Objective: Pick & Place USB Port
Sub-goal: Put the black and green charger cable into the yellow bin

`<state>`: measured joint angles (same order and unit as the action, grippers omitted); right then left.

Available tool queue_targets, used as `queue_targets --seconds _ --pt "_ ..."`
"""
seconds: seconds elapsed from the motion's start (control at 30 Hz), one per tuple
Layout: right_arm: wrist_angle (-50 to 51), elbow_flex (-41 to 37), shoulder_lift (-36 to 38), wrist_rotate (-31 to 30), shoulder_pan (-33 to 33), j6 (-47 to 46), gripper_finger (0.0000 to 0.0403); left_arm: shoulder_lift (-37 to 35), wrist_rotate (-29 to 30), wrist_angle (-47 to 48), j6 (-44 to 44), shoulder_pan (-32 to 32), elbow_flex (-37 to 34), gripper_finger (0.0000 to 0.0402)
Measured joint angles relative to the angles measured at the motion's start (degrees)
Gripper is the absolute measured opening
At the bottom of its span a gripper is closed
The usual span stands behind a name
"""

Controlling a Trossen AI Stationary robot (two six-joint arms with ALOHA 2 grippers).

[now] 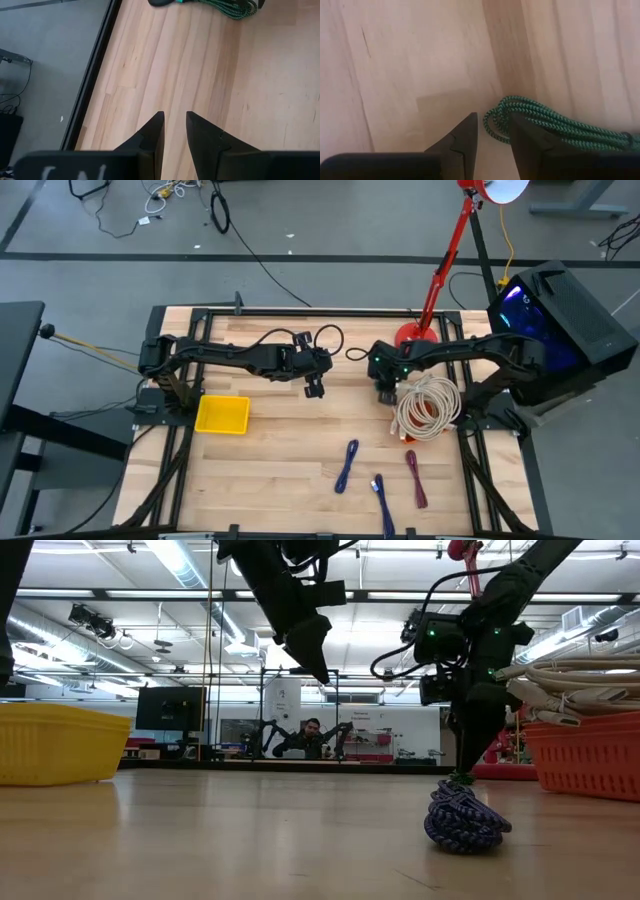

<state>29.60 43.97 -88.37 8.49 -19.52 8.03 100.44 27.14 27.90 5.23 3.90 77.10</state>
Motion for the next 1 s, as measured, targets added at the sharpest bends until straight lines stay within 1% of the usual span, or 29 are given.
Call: queue_targets --seconds 0.17,0.3,0.37,0.4,0.47,0.5,0.53,0.77,0.83,1.0 --pt "-1.1 0.2 -2.6 0.0 0.5 0.6 0.0112 0.0 0.0 0.1 0.0 0.0 0.0 0.0085" --pt "-1.7 0.2 -3.0 -0.1 0.5 1.1 0.0108 0.0 0.0 0.2 0.2 0.0 0.0 0.0085" --pt "-2.1 0.2 -3.0 -0.5 0.5 1.8 0.0092 0.0 0.0 0.3 0.2 0.0 0.0 0.0085" --pt "-2.1 0.2 -3.0 -0.6 0.5 2.6 0.0077 0.0 0.0 0.3 0.2 0.0 0.0 0.0085" --pt "-2.1 0.2 -3.1 -0.7 0.5 4.0 0.0033 0.0 0.0 0.3 0.2 0.0 0.0 0.0085" --pt "-2.1 0.2 -3.0 -0.7 0.5 4.4 0.0018 0.0 0.0 0.3 0.1 0.0 0.0 0.0085" --pt "-2.1 0.2 -3.0 -0.6 0.5 4.5 0.0014 0.0 0.0 0.3 0.1 0.0 0.0 0.0085" --pt "-2.1 0.2 -2.6 -0.5 0.5 3.6 0.0004 0.0 0.0 0.3 0.0 0.0 0.0 0.0085" --pt "-1.9 0.4 -2.0 -1.4 0.5 3.6 0.0002 0.0 0.0 0.3 0.0 0.0 0.0 0.0085" --pt "-2.1 2.9 0.3 -2.0 0.5 4.5 0.0001 0.0 0.0 0.3 0.0 0.1 0.0 0.0085"
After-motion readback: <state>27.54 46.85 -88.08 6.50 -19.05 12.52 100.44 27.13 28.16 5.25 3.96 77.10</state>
